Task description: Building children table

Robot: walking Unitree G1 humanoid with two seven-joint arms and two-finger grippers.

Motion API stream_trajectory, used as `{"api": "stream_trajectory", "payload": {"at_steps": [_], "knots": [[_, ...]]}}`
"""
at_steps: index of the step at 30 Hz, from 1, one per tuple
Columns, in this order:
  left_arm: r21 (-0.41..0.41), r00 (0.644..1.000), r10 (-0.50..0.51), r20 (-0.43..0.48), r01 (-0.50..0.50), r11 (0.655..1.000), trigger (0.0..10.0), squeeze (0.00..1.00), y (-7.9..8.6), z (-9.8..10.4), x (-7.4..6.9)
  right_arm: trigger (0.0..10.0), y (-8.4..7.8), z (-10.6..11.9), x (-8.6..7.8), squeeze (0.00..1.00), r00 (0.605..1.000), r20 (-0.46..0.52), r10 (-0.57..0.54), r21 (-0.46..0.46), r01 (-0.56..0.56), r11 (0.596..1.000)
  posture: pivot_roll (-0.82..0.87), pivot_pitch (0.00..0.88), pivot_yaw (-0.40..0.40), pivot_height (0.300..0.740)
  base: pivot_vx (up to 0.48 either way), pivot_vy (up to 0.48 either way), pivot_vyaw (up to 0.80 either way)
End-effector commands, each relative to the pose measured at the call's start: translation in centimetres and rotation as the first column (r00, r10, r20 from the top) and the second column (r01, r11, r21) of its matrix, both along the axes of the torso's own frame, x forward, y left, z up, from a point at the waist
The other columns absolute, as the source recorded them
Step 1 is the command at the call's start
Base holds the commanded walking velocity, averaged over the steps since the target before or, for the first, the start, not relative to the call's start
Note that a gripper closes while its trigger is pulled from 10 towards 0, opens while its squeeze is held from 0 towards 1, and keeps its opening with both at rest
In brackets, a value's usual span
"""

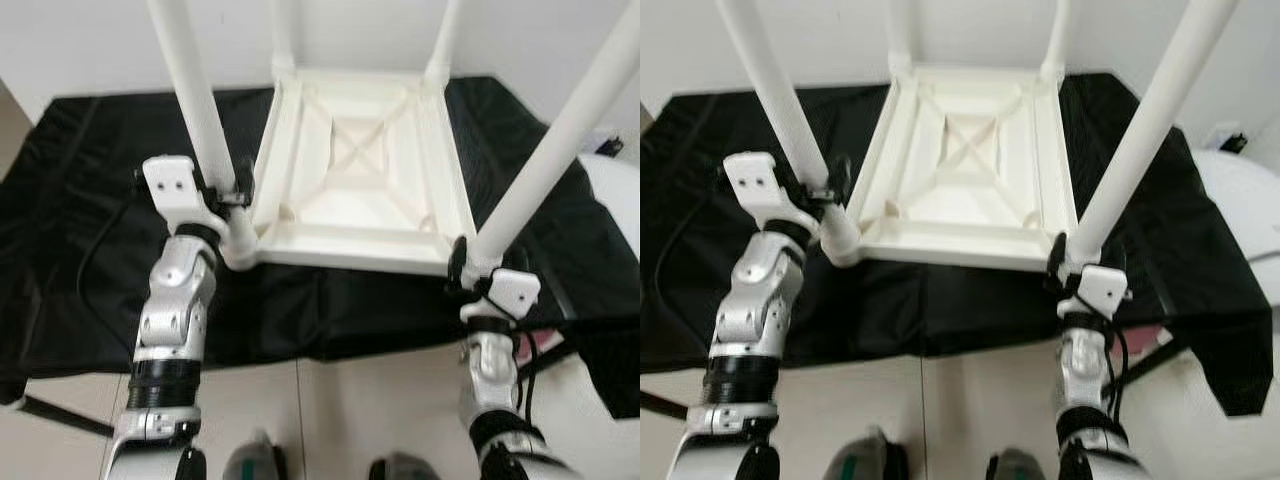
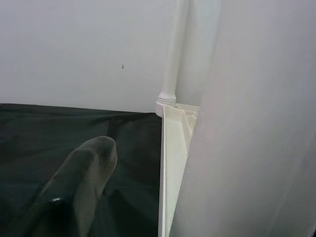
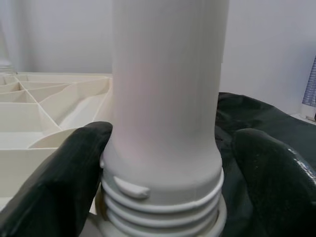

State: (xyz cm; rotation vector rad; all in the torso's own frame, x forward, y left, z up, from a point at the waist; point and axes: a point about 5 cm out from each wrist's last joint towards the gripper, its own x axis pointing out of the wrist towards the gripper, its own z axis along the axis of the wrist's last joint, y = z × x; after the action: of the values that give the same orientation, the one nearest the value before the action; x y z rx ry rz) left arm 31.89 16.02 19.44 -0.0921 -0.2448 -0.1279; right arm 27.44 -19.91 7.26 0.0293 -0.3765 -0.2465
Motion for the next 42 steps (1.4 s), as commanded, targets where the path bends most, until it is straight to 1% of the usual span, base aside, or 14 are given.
{"api": "stream_trajectory", "payload": {"at_steps": [1,42], "knots": [[-0.007,1.0,0.0,-0.015,0.0,1.0,10.0,1.0,0.04,-0.37,-0.06,10.0,6.37,18.27,9.77,1.0,0.913,0.143,0.382,-0.087,-0.373,0.924,-0.05,0.199,0.009,0.74,0.0,0.0,0.0],[-0.007,1.0,0.0,-0.015,0.0,1.0,10.0,1.0,0.04,-0.37,-0.06,10.0,6.37,18.27,9.77,1.0,0.913,0.143,0.382,-0.087,-0.373,0.924,-0.05,0.199,0.009,0.74,0.0,0.0,0.0]]}}
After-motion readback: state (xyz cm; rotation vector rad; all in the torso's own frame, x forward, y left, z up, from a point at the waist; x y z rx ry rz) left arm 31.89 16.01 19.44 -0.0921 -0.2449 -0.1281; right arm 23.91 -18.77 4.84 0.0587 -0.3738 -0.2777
